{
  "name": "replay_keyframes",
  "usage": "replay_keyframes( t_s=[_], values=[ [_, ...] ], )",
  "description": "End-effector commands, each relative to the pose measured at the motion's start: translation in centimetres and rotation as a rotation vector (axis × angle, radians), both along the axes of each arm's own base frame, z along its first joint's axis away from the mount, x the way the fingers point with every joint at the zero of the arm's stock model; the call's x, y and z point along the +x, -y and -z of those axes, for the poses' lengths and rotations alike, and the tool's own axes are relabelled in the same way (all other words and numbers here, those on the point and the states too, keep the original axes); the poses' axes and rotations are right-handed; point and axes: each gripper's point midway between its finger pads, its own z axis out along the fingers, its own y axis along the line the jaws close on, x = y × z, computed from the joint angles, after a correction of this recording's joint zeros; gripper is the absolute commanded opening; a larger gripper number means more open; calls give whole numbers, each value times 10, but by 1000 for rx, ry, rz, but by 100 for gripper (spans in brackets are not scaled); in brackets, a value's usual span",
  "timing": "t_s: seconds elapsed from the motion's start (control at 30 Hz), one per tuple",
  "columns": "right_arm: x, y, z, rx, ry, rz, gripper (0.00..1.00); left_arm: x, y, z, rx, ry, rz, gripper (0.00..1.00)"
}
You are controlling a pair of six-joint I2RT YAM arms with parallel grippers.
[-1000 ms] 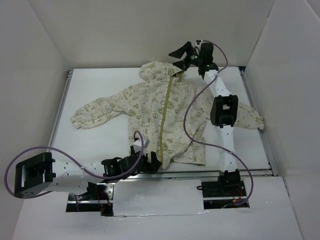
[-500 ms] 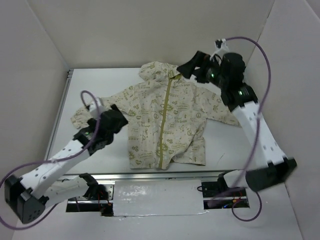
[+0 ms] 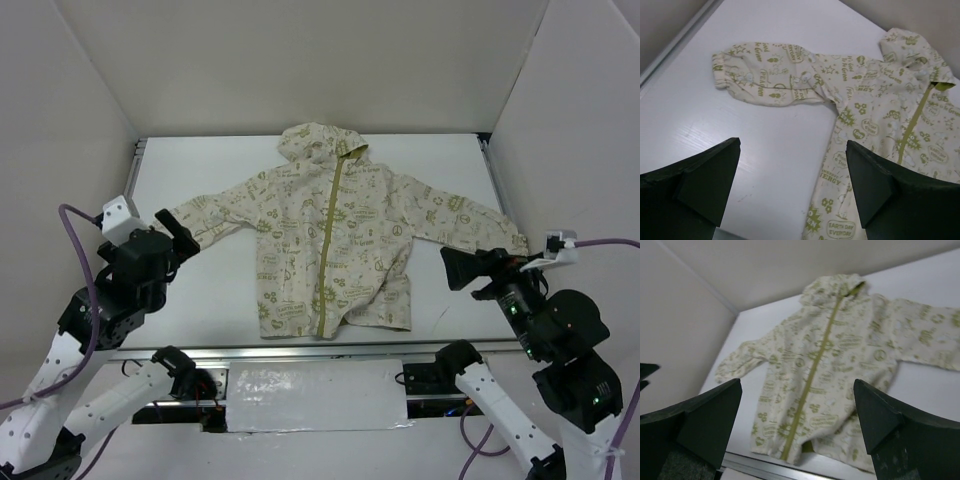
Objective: Zip up the jacket
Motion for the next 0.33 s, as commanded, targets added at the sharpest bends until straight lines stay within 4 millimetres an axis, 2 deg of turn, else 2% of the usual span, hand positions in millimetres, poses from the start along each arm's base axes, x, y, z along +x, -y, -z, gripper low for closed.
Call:
replay_keyframes(
  t_s=[0.0, 0.1, 0.17, 0.23, 0.3],
  values=[
    [-10, 47, 52, -138, -168, 212, 100, -19, -26, 7, 156, -46, -9, 99],
    [-17, 59, 66, -144, -188, 256, 100, -28, -36, 20, 171, -46, -38, 99],
    [-23, 61, 62, -121, -150, 254, 100, -29, -36, 25, 167, -41, -36, 99],
    [-24, 66, 60, -106, -139, 284, 100, -27, -31, 21, 153, -17, 0, 99],
    [-22, 64, 60, -112, -146, 273, 100, -26, -30, 21, 148, -5, 7, 99]
  ],
)
